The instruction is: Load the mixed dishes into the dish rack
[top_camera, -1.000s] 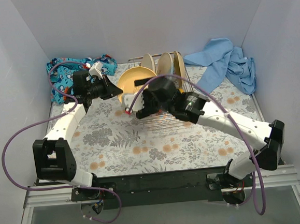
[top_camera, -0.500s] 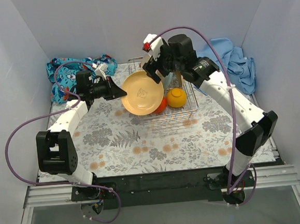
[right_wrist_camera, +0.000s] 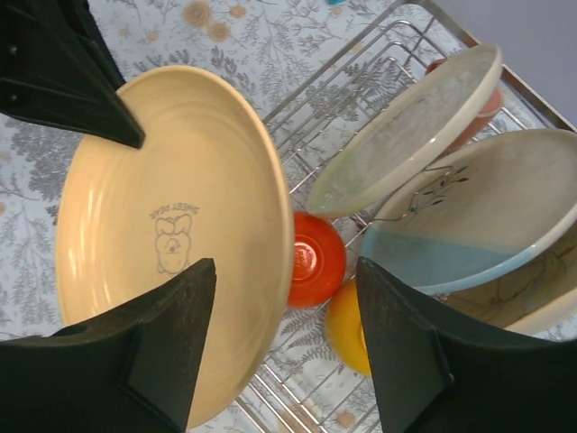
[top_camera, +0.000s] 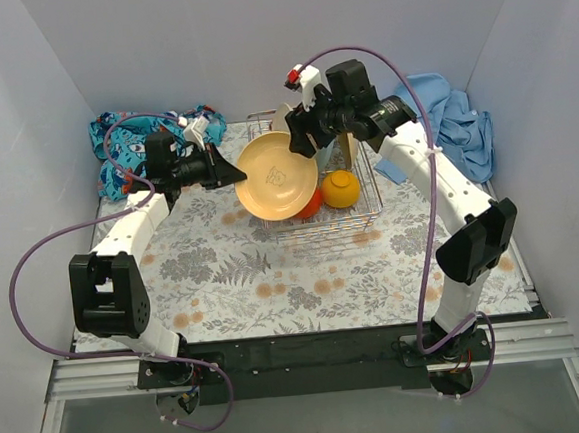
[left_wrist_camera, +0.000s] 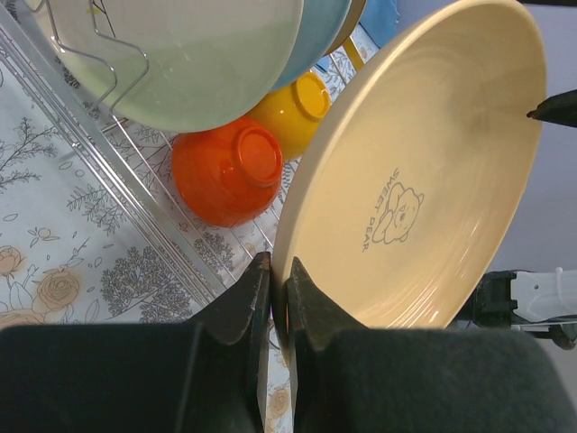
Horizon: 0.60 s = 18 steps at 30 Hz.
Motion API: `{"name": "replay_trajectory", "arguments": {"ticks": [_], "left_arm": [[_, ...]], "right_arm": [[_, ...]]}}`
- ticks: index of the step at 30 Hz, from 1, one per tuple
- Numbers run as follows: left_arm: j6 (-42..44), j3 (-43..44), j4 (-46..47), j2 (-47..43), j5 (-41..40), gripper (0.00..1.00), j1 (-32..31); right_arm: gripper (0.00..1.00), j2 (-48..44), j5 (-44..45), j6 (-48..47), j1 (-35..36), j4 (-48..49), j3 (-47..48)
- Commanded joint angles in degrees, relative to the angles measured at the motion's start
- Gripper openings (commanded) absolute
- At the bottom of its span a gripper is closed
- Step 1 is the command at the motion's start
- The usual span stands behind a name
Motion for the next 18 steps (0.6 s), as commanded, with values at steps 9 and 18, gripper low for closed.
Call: {"name": "replay_trajectory", "arguments": {"ticks": [9,18], "left_arm": [[-1.57,0.04,2.46,-3.03,1.04,0.0,-0.35],[1.67,5.73,-2.0,-4.78,-8.78,0.64,-0.35]], "right_arm": [[0.25,1.9,-4.26,2.72,0.4,-5.25,2.33],[0.01,3.65,8.1,5.8,2.07,-2.79,7.76]]}}
